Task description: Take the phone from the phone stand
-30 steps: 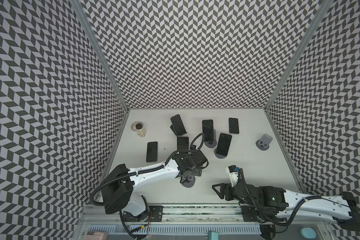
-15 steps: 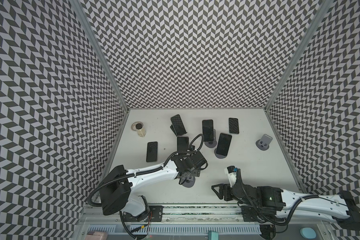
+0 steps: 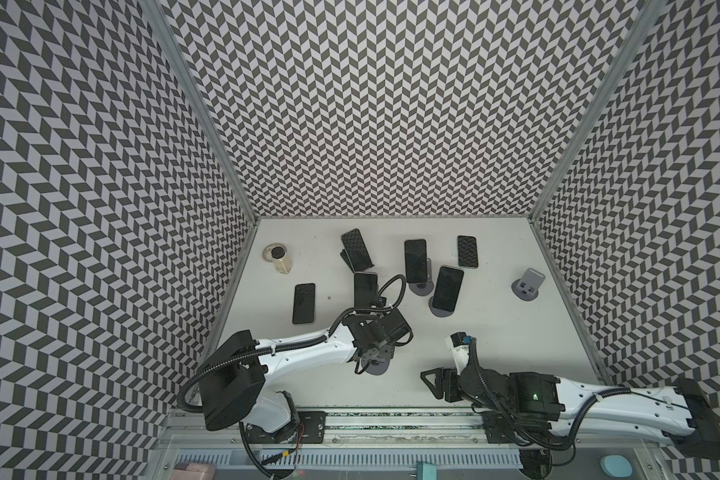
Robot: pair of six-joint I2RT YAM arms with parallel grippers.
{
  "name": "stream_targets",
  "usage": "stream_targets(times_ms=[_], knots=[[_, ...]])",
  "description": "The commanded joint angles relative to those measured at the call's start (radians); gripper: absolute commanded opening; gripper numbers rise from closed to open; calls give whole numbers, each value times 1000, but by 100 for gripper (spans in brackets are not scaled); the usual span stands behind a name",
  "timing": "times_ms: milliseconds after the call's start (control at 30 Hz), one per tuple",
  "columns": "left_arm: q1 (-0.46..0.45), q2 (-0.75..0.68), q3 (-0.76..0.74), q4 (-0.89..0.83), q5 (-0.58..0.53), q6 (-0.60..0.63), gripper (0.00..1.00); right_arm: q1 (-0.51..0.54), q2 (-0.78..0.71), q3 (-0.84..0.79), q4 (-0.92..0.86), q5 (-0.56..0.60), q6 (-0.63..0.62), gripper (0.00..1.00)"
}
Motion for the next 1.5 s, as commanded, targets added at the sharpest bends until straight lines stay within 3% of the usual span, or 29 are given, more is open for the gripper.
stream_targets(times_ms=[0,433,833,1067,1467], knots=[[-8,-16,-8,9,-20,-20,69,5,-2,-7,45,5,11,68],[-8,-25,1,5,-12,-9,58,5,-24,-5,24,12,13,68],[35,-70,4,-19,-39,49,55,5,-17,20,17,14,1,68],[135,-162,-16,-28,-42,109,54,6,20,44,37,27,-29,68],[407,-276,-26,-3,0,257,53,5,145,179,107,33,-148,66]])
